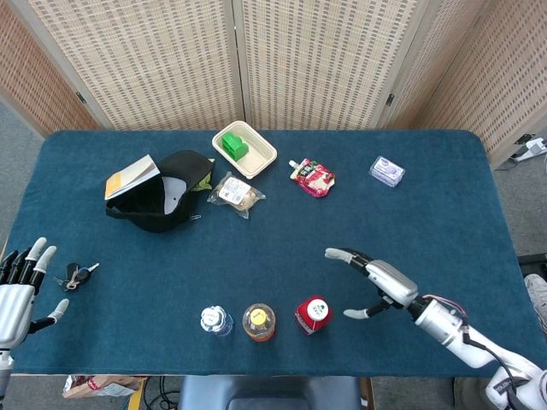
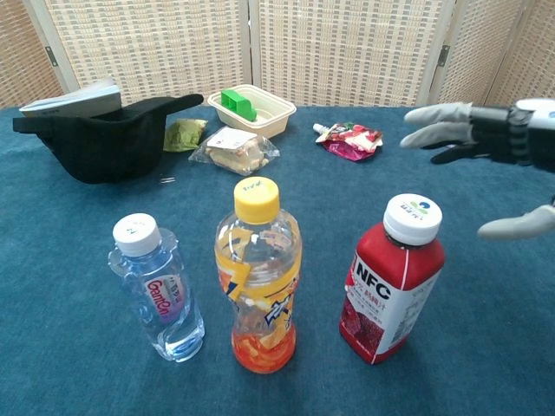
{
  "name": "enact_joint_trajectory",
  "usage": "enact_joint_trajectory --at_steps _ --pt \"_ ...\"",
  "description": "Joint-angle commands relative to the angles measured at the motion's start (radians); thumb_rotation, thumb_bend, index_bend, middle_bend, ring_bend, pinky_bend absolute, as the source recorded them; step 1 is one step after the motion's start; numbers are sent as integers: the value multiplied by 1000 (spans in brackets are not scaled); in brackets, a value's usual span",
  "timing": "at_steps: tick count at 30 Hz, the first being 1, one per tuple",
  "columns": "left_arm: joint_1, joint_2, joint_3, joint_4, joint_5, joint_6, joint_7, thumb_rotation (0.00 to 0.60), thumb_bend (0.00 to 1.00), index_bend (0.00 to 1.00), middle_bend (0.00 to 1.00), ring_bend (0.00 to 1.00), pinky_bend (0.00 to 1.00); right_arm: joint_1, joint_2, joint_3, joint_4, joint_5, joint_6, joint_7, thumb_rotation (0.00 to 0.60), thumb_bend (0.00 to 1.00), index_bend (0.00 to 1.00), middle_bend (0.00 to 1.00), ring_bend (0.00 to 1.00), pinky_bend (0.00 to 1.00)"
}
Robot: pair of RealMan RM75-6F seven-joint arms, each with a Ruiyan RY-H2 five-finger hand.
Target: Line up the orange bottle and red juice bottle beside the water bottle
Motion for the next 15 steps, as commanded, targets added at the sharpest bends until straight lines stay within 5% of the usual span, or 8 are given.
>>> enact_joint_trajectory --at_steps 1,9,15 --pt "0 -2 -2 2 -3 1 -3 600 227 0 0 0 0 -73 91 17 -70 101 28 -206 600 241 192 156 56 92" --pt "-13 -16 -2 14 -6 -22 -8 600 228 0 0 0 0 -240 81 67 -65 232 180 -684 600 273 230 216 72 92" --pt "-19 -34 -2 31 -9 -31 -7 600 228 0 0 0 0 -329 66 87 -57 261 258 -754 600 273 230 238 80 91"
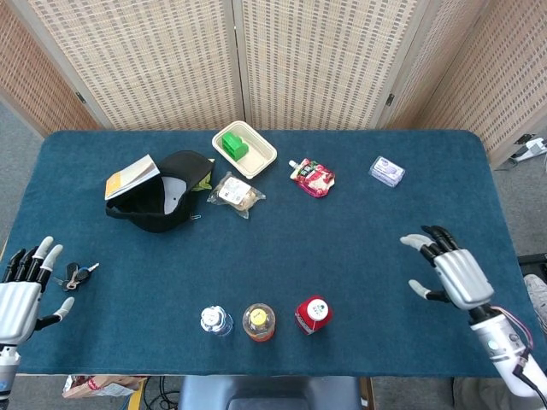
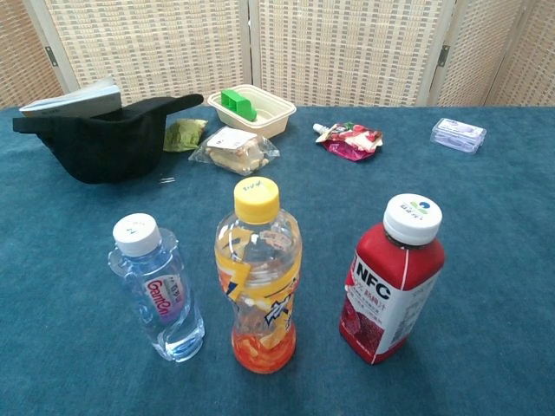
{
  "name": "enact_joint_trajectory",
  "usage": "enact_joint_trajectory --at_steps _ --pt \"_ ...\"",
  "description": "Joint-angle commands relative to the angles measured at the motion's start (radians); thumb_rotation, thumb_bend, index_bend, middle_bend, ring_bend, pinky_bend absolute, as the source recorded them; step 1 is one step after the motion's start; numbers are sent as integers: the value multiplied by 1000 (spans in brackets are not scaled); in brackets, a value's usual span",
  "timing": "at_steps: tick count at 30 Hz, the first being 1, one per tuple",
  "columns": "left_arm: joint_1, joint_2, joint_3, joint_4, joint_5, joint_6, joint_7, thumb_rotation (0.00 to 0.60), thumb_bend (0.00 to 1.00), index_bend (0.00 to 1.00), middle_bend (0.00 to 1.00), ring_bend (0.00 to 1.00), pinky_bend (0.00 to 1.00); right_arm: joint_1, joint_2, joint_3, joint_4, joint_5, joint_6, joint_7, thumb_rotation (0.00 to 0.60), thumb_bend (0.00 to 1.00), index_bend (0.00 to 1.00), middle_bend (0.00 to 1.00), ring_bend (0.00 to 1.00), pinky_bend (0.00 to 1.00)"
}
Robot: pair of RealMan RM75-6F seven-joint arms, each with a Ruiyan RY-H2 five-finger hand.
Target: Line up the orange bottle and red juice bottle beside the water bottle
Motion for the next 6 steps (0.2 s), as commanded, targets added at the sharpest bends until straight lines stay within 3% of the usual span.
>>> enact_joint_trajectory --at_steps 1,6 --pt "-2 -4 1 2 0 -3 3 600 228 0 0 0 0 -77 -3 23 -4 38 63 -42 600 273 230 238 80 92" --pt "-5 -9 2 -2 5 -2 7 600 228 0 0 0 0 -133 14 25 -29 25 100 -65 600 273 230 241 80 92"
